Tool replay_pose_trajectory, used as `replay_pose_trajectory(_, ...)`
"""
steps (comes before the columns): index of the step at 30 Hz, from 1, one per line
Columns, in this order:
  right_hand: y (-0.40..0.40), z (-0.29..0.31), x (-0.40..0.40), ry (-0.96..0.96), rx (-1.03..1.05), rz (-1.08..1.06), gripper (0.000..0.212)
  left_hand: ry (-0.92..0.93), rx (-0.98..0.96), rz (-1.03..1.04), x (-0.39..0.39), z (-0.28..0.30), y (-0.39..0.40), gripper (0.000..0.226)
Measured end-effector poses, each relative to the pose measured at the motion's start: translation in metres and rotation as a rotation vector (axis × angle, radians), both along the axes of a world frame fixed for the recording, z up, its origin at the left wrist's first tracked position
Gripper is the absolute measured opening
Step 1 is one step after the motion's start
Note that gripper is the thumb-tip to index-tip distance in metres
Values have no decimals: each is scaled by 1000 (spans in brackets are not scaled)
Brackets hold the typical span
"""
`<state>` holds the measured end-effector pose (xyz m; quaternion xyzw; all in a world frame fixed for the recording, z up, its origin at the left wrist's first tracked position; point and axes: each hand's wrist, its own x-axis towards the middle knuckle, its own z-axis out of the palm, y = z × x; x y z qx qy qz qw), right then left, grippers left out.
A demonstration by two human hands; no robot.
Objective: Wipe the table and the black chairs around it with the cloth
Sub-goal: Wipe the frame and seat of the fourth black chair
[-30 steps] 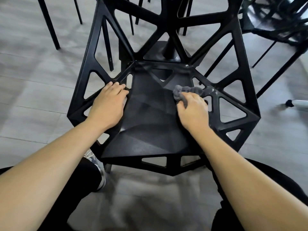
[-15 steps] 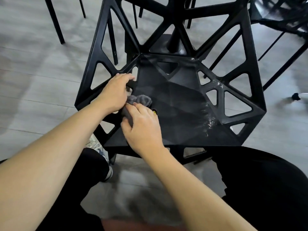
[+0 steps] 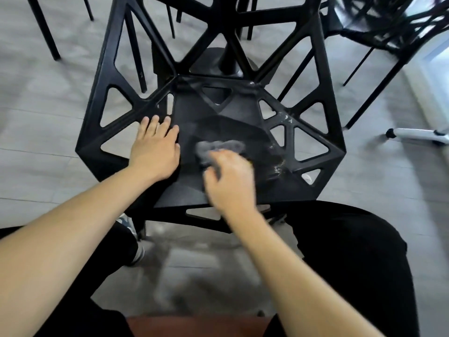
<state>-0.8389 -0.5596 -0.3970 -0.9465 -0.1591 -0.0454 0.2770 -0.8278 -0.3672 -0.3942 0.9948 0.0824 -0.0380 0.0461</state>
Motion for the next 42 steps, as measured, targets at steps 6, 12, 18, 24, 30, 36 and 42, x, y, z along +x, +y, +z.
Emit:
replay_pose_trajectory(6, 11, 6, -34, -8, 9, 175, 48, 103, -121, 43, 11, 11, 9, 50)
replay_pose_trajectory(12, -112, 10, 8, 47, -93, -80, 55, 24, -230, -14, 6, 5, -32, 57)
replay_pose_trajectory(18, -86, 5, 78, 71, -166, 15, 50, -15, -161, -80, -1, -12, -49, 56)
replay_pose_trajectory(24, -39, -7, 176, 92, -230, 141, 48, -17, -143, -54, -1, -17, -48, 61)
replay_pose_trajectory(30, -22, -5, 222, 77, -225, 212, 50, -6, -163, -43, -1, -17, -47, 67)
replay_pose_trajectory(36, -64, 2, 93, 139, -85, 184, 48, -16, -147, -47, 0, -18, -48, 53)
replay_pose_trajectory(42, -95, 17, -3, 117, -76, 121, 48, 4, -162, -53, -1, -13, -46, 53)
